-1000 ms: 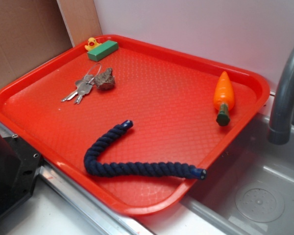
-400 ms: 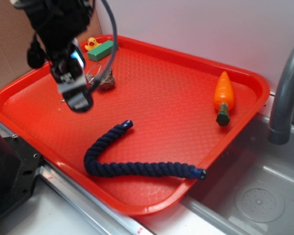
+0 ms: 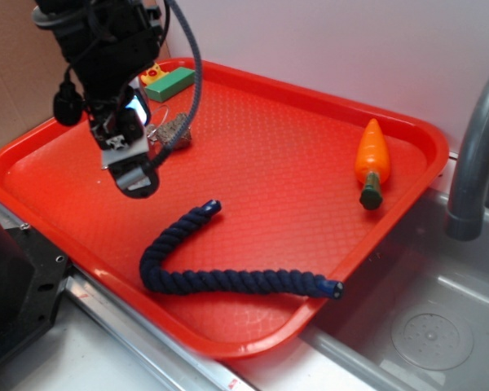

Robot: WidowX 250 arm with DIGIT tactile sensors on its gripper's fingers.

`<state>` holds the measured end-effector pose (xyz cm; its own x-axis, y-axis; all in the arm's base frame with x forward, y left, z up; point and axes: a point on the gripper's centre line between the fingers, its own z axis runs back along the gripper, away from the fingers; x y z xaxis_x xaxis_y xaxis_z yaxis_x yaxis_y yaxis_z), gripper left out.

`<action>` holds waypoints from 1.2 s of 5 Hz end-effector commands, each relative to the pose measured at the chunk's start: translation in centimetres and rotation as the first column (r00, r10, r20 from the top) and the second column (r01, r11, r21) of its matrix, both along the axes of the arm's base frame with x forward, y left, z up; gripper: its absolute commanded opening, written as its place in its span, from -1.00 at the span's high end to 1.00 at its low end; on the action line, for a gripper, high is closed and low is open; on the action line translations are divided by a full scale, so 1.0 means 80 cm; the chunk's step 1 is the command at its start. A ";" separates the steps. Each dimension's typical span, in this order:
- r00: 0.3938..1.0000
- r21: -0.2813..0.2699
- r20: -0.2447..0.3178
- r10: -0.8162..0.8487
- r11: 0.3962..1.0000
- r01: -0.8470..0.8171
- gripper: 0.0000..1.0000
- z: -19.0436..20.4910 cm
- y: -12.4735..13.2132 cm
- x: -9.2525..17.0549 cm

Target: Grab the blue rope.

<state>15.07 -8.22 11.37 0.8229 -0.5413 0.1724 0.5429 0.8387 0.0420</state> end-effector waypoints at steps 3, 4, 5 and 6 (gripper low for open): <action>0.963 -0.034 -0.029 -0.267 0.963 0.266 -1.00 -0.061 -0.074 0.013; 0.951 -0.037 0.001 -0.309 0.950 0.309 -1.00 -0.086 -0.089 0.005; 0.944 -0.047 0.005 -0.331 0.942 0.331 -1.00 -0.102 -0.102 -0.002; 0.939 -0.070 0.025 -0.344 0.936 0.344 -1.00 -0.100 -0.113 -0.011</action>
<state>14.83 -16.67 2.75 0.5970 -0.7773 0.1986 0.7940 0.6079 -0.0079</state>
